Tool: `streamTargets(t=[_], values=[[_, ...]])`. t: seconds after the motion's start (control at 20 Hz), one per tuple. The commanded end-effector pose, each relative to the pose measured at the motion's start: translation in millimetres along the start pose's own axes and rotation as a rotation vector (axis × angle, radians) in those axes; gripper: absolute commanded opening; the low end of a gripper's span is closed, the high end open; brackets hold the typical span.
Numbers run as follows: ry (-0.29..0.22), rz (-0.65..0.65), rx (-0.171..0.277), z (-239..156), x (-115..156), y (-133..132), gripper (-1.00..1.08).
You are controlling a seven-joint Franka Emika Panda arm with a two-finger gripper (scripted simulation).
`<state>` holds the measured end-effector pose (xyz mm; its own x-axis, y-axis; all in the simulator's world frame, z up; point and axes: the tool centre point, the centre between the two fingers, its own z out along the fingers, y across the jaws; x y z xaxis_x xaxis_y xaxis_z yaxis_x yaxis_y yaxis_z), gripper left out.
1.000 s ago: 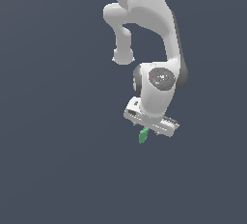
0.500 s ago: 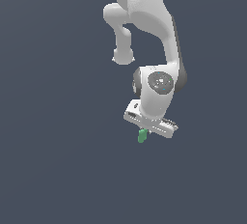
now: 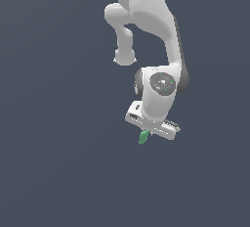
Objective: Pick up the object and move it to a goal position.
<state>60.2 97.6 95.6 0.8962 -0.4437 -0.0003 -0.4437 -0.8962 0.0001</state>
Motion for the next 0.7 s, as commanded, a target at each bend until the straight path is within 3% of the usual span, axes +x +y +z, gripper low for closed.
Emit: streamTargets(t=[0.0,0.65], values=[[0.001,-0.004,0.001,-2,0,0,-1.00],[0.026,-0.150,0.031,-66,8,8,-1.00]])
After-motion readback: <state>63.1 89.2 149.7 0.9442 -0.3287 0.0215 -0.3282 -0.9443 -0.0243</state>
